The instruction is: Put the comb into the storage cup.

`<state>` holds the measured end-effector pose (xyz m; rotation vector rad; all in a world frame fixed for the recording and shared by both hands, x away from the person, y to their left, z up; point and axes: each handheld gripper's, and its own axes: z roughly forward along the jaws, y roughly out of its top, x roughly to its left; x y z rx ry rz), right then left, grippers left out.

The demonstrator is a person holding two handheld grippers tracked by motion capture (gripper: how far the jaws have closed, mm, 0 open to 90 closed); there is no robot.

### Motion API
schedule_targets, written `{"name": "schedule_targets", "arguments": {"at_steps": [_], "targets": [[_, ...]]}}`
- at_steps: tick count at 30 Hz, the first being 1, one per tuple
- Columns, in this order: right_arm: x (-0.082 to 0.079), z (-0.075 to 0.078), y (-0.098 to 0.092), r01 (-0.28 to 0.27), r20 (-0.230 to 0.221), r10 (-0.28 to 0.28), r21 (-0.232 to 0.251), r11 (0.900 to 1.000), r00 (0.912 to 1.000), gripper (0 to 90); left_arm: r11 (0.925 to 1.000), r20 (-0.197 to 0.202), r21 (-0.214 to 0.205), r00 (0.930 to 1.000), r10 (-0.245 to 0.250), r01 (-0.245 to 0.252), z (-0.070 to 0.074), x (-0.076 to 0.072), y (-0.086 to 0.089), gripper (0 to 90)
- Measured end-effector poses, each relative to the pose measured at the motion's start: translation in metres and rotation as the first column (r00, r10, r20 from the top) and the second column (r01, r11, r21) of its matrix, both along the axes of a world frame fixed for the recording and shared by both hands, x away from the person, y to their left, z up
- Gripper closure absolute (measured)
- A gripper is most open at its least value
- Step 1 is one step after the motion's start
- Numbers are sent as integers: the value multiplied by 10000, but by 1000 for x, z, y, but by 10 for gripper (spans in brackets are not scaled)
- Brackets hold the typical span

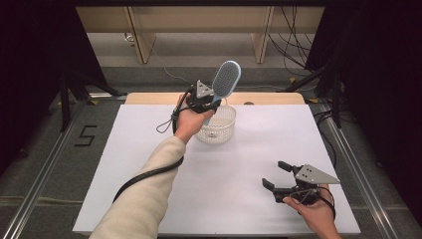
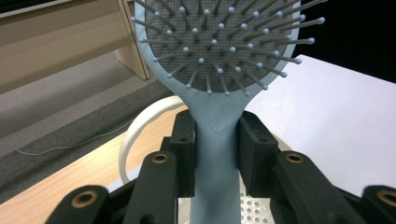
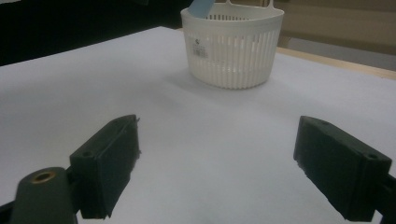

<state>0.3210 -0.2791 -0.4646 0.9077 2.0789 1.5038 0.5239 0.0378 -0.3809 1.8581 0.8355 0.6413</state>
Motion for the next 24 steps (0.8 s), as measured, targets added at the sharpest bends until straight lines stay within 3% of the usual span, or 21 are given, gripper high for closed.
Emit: {"name": "schedule_targets", "arguments": {"at_steps": [24], "targets": [[0, 0, 0, -23, -4, 23, 0, 10000, 10000, 150, 10000, -151, -4, 9999, -70, 70, -8, 1, -1, 696]]}}
